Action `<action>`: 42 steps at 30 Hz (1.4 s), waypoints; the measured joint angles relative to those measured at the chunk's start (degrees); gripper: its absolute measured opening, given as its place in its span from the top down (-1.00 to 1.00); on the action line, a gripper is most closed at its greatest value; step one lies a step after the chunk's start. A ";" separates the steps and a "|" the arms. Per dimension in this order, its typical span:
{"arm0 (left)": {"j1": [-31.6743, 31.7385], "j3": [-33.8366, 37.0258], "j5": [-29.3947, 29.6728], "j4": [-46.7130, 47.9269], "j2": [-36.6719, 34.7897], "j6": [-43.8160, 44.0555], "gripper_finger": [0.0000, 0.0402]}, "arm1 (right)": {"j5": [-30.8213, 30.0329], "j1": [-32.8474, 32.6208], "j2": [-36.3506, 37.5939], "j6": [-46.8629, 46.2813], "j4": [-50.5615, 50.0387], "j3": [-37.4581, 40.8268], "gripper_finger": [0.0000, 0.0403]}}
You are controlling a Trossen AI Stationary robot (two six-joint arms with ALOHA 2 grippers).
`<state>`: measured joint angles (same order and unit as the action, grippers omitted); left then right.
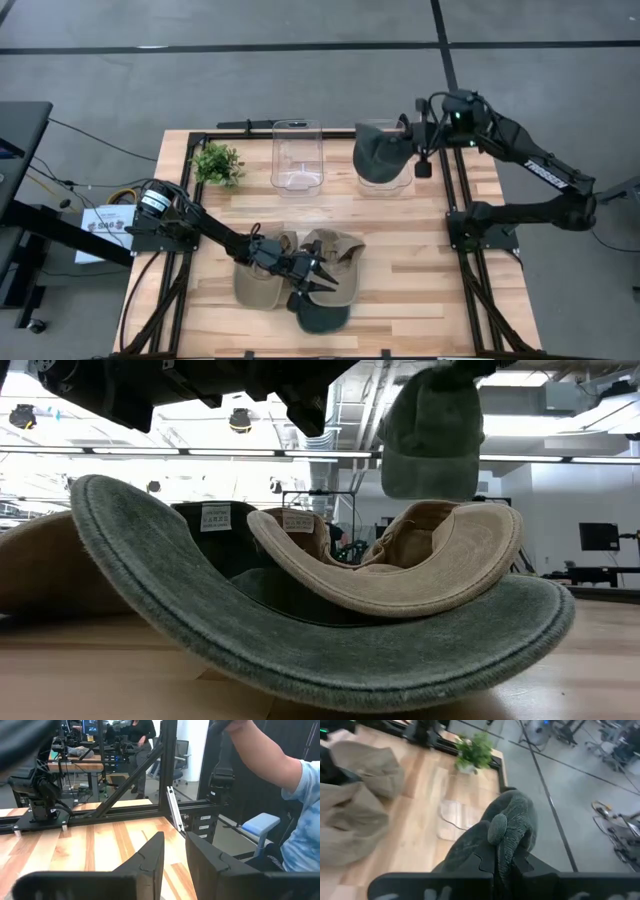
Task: Pick & Place hat
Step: Put the right black cap into the right transparent bin
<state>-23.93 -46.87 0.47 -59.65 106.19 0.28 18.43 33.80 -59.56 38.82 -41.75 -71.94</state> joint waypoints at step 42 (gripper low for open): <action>0.03 0.00 1.49 -0.84 0.00 -0.03 0.62 | 20.84 24.59 -26.67 17.24 -1.08 0.00 1.00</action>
<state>-23.90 -46.87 1.96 -60.49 106.19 0.25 39.27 58.39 -86.23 56.05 -42.83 -71.94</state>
